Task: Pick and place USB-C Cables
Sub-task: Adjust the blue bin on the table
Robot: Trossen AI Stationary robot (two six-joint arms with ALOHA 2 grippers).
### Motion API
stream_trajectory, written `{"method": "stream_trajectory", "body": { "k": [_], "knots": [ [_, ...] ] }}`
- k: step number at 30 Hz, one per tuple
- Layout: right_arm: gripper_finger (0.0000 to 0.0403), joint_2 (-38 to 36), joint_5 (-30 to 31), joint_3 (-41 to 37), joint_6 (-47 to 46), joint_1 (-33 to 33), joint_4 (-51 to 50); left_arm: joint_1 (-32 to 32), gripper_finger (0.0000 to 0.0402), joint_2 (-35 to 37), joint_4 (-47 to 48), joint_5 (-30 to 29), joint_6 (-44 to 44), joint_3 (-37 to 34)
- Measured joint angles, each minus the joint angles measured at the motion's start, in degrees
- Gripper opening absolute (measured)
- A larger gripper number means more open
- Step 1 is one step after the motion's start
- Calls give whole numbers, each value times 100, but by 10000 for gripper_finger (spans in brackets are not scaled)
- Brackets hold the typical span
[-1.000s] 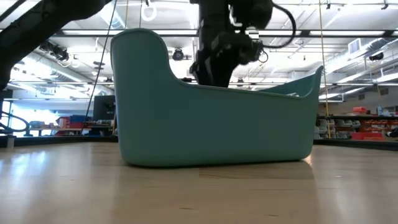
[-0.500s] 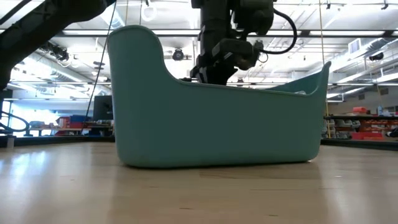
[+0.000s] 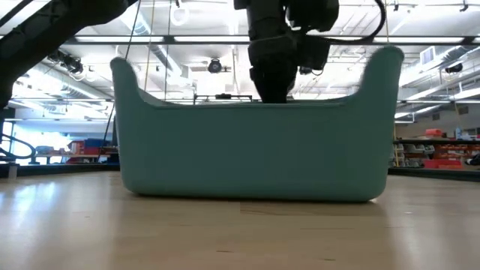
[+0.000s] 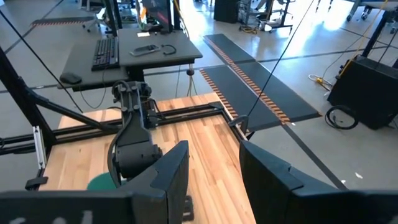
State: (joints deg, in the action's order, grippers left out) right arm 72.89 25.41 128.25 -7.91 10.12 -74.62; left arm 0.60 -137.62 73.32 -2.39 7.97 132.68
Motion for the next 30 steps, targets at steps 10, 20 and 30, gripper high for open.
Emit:
{"method": "stream_trajectory", "body": {
  "k": [10, 20, 30],
  "knots": [
    [148, 39, -97, 0, -157, 1, -1, -442, 3, 0, -359, 62, 176, 0],
    [148, 74, -107, 0, -242, 1, -3, -939, 3, 0, -374, 71, 489, 0],
    [148, 71, -109, 0, -242, 1, -3, -1119, 3, 0, -376, 353, 439, 0]
  ]
}}
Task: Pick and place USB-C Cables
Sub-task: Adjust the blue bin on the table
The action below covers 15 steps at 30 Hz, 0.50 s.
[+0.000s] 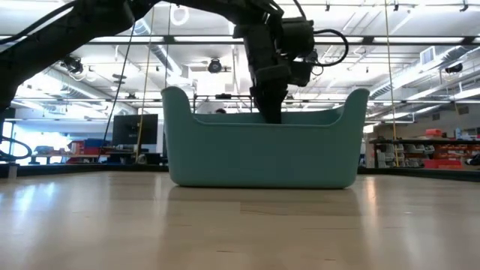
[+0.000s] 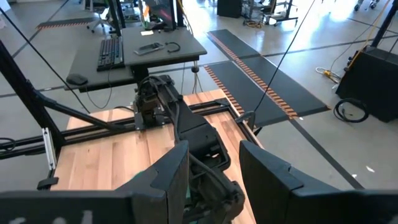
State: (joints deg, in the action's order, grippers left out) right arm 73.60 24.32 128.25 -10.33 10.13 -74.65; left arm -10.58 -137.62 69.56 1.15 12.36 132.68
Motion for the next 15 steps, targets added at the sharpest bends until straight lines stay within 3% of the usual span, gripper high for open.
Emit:
{"method": "stream_trajectory", "body": {
  "k": [6, 15],
  "knots": [
    [148, 0, 0, 0, 33, -2, 0, 30, 6, 0, 10, 8, -169, 0],
    [148, 0, 0, 0, 44, -2, -2, 30, 71, 0, 24, 20, -378, 0]
  ]
}}
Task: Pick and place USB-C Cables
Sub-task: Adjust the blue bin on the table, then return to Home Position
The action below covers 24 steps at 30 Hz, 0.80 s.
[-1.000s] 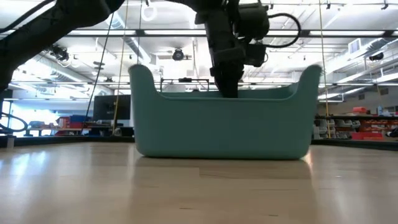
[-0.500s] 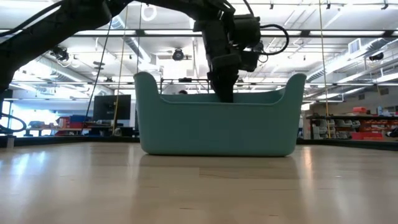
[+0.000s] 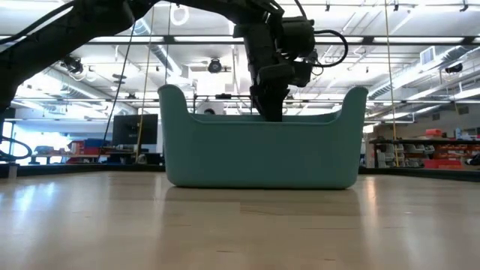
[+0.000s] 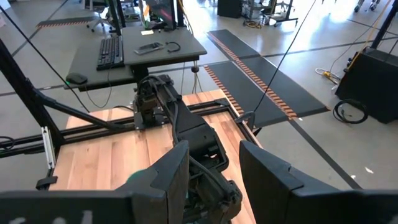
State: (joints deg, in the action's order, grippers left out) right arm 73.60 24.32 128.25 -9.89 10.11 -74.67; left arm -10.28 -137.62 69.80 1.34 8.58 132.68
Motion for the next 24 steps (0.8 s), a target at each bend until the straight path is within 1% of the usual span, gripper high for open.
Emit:
{"method": "stream_trajectory", "body": {
  "k": [7, 13, 16, 21, 24],
  "knots": [
    [148, 0, 0, 0, 0, 0, 0, 4, 102, 0, 72, 7, -48, 15],
    [148, 0, -2, 0, 0, 2, -7, 2, 118, 43, 312, 7, -50, 213],
    [148, 0, -2, 0, 0, 2, -32, 0, 123, 173, 368, 4, -86, 229],
    [148, 0, -1, 0, 1, 0, -102, 1, 128, 606, 488, 0, -207, 205],
    [148, 0, 34, 0, 0, 0, -63, 26, 127, 964, 668, -28, -571, 205]
  ]
}}
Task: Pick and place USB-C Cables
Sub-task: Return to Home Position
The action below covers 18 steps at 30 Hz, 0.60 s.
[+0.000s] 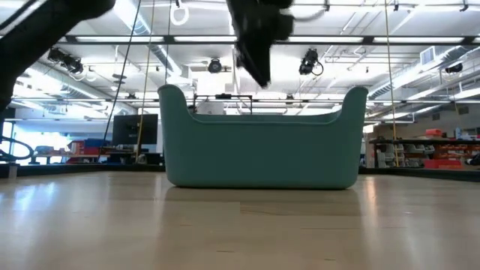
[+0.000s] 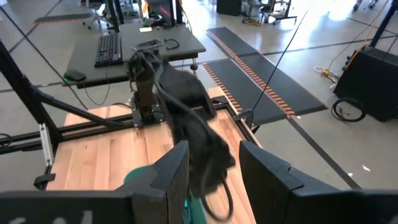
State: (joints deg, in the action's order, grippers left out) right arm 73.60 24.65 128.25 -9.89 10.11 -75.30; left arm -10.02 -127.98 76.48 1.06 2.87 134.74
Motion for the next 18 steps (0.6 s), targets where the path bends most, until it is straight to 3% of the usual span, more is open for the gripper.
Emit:
{"method": "stream_trajectory", "body": {
  "k": [4, 11, 15, 18],
  "knots": [
    [148, 0, 63, 0, 108, 0, 199, 88, 126, 573, 256, -51, -441, 0],
    [148, 0, 78, 0, 262, 0, 492, 474, 126, 1655, 683, -41, -380, 0],
    [148, -13, 78, 0, 470, -11, 594, 604, 126, 2274, 1383, -57, -951, 2],
    [148, -53, 78, 0, 652, -11, 613, 713, 126, 2817, 1325, -63, -1304, -55]
  ]
}}
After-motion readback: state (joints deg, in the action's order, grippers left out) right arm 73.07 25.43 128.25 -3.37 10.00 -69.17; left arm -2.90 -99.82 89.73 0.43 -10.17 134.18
